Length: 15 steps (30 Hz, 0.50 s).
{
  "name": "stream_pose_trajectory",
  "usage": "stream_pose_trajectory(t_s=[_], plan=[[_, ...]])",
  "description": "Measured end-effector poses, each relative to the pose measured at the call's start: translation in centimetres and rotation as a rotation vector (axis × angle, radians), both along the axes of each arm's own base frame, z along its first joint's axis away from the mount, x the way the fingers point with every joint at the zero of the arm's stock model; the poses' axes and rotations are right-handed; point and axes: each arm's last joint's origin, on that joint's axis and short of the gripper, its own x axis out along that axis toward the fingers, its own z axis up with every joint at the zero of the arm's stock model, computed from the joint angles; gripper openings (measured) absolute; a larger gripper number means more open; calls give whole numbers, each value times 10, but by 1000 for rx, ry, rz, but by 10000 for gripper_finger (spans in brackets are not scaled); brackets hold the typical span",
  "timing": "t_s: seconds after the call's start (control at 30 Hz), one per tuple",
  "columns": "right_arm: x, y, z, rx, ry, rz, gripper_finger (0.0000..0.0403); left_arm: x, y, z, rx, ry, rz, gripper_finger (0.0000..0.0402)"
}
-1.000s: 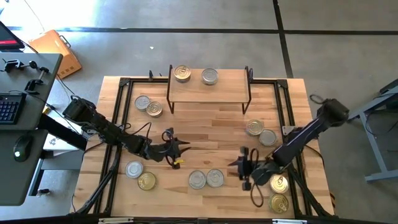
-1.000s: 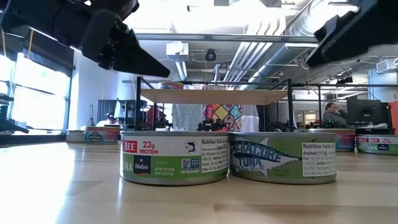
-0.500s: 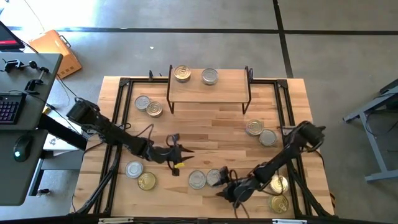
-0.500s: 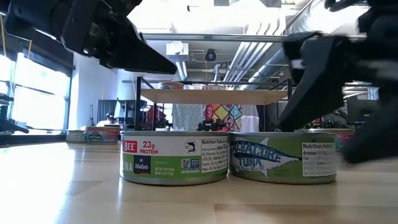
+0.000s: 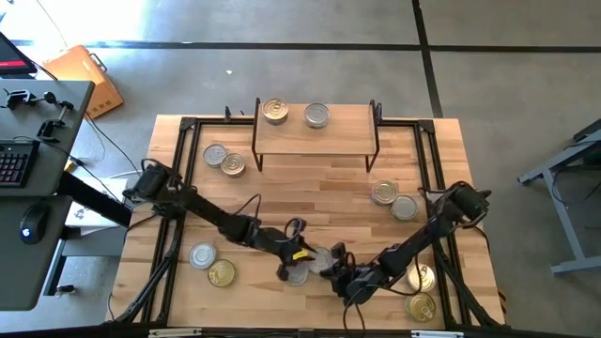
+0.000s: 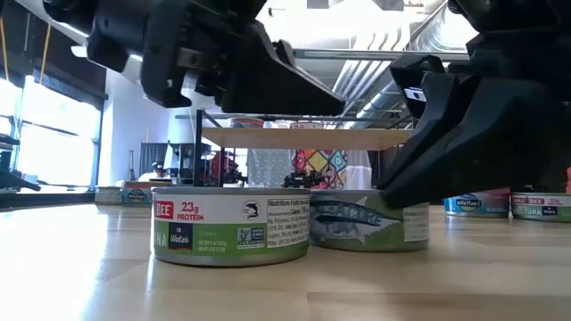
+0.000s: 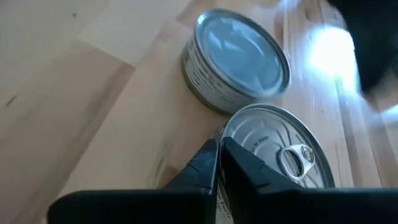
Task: Stack canned seafood by type on shelf
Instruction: Put the green tuna can on the shelf
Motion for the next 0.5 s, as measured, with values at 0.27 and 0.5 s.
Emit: stream_pose_trajectory(t_s=[0.27, 0.5], plan=[[-7, -8, 17, 18, 7, -92, 2, 0, -2, -1, 87, -9, -152, 140], [-2, -18, 28, 53, -26, -145, 1, -1, 0, -5, 241, -9, -194, 191]])
